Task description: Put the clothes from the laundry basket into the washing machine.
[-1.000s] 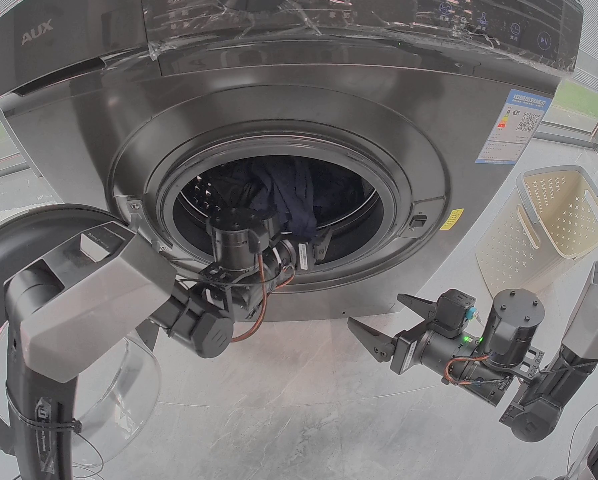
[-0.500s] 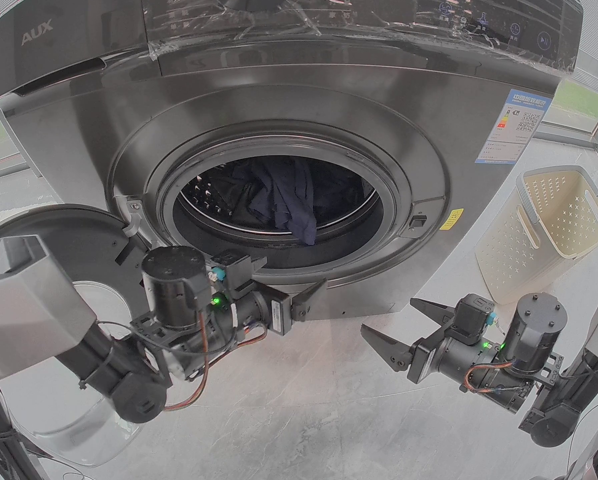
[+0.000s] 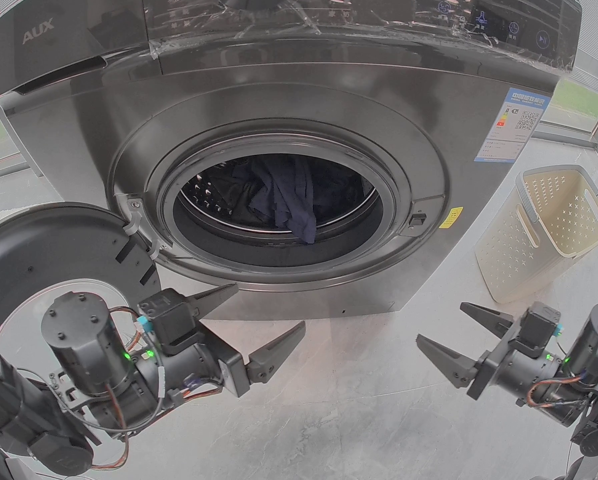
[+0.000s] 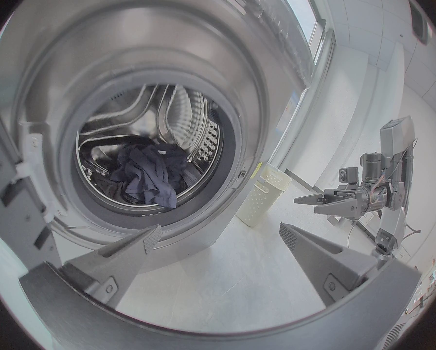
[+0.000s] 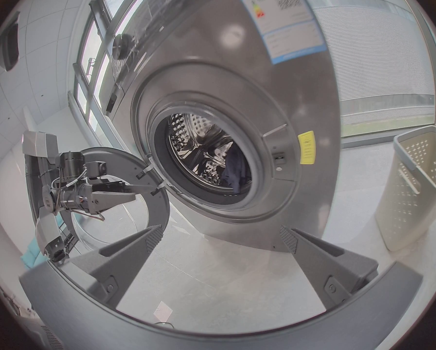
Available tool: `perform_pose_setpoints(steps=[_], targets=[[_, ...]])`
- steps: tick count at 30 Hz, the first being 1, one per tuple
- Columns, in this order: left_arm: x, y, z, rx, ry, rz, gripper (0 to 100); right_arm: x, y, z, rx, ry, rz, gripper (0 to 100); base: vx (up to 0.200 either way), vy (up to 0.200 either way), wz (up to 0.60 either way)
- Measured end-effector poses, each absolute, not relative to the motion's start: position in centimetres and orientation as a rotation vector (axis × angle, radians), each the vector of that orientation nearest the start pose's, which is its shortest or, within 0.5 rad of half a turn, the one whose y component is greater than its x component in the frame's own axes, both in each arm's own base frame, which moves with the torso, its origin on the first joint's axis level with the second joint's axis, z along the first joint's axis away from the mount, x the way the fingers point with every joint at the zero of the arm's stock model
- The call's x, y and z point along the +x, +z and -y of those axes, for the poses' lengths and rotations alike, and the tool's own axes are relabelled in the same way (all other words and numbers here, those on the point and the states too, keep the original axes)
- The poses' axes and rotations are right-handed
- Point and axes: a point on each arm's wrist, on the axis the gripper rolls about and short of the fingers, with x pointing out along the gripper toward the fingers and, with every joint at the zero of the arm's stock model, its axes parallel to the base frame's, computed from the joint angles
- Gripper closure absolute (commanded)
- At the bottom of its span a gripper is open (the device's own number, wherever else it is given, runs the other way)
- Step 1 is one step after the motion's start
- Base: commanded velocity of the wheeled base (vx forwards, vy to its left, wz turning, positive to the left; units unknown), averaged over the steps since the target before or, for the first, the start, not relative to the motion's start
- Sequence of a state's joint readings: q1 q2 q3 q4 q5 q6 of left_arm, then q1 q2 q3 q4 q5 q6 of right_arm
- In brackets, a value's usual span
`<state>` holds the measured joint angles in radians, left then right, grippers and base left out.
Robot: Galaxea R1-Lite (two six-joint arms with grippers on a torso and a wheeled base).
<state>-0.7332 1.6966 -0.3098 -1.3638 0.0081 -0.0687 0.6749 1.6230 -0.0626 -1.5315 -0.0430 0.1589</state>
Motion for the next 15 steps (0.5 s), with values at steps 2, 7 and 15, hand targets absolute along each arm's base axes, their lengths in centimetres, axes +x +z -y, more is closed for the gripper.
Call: perform_pose_setpoints(steps=[2,7,15], targets=[[17.5,14.2,15.8,-0.062,-0.719,-0.032,0,14.8,12.7,-11.3,0.147,0.605,-0.059,0,-0.200,0.000,0.00],[15.4,15.1,13.8,-0.067,-0.697,0.000,0,13.8,13.7,-9.2,0.140,0.531,-0.021,0,-0.200,0.000,0.00],[12.4,16.3,9.7,-0.054,-0.626,0.010,0,11.2,13.6,-6.2,0.070,0.444,-0.126,0,-0.175,0.000,0.00]])
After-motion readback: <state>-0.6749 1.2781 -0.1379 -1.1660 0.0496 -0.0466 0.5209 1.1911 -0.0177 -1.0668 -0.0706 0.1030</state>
